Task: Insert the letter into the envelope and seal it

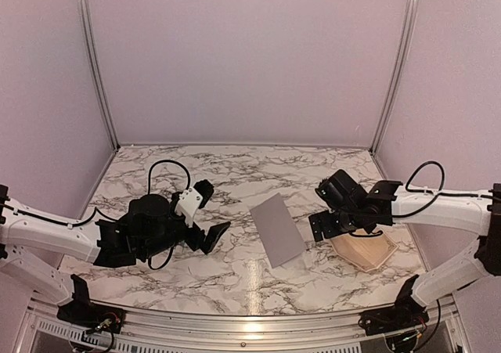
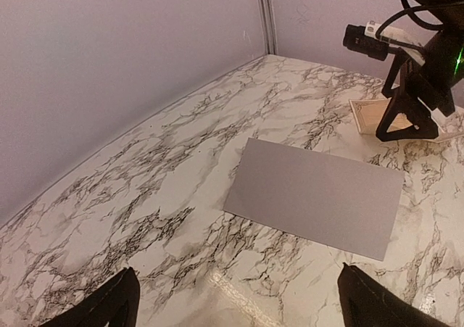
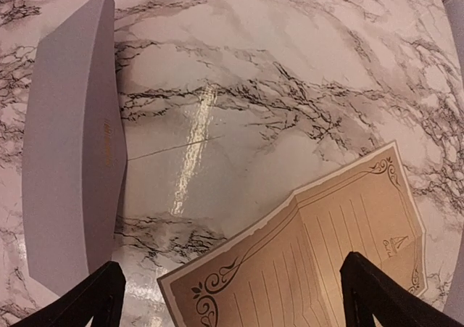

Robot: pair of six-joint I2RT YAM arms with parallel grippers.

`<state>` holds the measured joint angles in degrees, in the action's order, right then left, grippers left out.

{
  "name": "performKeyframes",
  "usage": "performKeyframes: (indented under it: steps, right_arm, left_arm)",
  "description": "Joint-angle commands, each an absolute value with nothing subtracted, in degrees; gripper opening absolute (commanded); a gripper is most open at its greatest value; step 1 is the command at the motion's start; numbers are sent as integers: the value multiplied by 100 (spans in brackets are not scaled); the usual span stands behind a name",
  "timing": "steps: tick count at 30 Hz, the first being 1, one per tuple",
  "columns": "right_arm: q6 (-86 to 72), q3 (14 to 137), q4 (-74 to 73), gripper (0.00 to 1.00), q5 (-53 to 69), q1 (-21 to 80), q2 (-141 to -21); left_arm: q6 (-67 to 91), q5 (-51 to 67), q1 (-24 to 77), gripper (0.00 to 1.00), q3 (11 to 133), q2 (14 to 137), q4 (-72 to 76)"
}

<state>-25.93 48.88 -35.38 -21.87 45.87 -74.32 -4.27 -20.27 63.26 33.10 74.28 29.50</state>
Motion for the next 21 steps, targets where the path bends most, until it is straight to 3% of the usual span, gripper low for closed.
performKeyframes:
  steps: [1,10,17,21]
  right_arm:
    - [-2750,5083,-3877,96,-2441,4665,-7763]
    - [-2853,5032,-3947,69,-2492,4678,-8028]
    - [-2771,5084,-3805,35,-2549,4683,-8199]
    - [-2753,5146,-3798,22,-2586,4683,-8175]
  left_arm:
    - [-529,-2286,6457,98,3452,7473,2909]
    - [-481,-2338,6501,98,3266,7254,2904]
    - [-500,-2458,6504,98,3222,7267,2905]
    - [-527,-2476,6504,98,3232,7308,2909]
